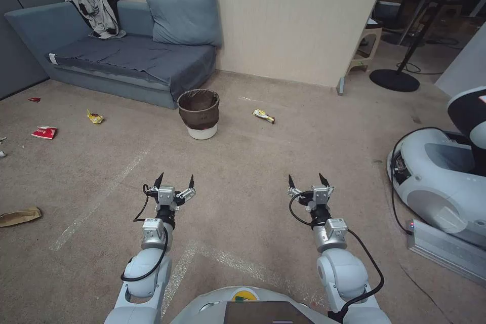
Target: Pick up the trash bin, then pick up the garbage from the floor and place it into the trash bin.
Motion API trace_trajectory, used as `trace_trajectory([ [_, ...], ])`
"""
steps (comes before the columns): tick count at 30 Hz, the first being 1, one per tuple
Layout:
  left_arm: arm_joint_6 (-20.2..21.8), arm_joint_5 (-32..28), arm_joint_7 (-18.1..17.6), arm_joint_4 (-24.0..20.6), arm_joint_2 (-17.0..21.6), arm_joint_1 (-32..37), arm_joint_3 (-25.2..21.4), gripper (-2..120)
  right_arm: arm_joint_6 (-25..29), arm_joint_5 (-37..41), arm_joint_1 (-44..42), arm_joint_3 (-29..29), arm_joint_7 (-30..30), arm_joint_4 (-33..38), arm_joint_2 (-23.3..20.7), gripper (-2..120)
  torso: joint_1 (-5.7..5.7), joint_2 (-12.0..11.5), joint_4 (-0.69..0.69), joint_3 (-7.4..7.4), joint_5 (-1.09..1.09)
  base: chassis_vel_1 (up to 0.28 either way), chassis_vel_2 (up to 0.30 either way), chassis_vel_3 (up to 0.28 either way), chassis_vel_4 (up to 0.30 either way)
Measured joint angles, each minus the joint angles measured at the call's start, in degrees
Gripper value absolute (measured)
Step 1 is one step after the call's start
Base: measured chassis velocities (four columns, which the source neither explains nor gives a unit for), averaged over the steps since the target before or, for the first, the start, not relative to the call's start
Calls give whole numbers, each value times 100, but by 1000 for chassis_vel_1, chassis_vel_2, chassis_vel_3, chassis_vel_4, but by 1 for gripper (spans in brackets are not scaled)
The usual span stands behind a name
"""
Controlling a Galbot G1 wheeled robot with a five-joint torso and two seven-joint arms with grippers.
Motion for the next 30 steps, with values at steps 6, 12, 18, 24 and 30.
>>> trace_trajectory([
  [6, 0, 0, 0, 0, 0, 0, 0, 100, 0, 0, 0, 0, 0, 0, 0, 100, 0, 0, 0, 0, 0, 0, 0, 0, 0],
  [12, 0, 0, 0, 0, 0, 0, 0, 100, 0, 0, 0, 0, 0, 0, 0, 100, 0, 0, 0, 0, 0, 0, 0, 0, 0],
  [18, 0, 0, 0, 0, 0, 0, 0, 100, 0, 0, 0, 0, 0, 0, 0, 100, 0, 0, 0, 0, 0, 0, 0, 0, 0],
  [24, 0, 0, 0, 0, 0, 0, 0, 100, 0, 0, 0, 0, 0, 0, 0, 100, 0, 0, 0, 0, 0, 0, 0, 0, 0],
  [30, 0, 0, 0, 0, 0, 0, 0, 100, 0, 0, 0, 0, 0, 0, 0, 100, 0, 0, 0, 0, 0, 0, 0, 0, 0],
])
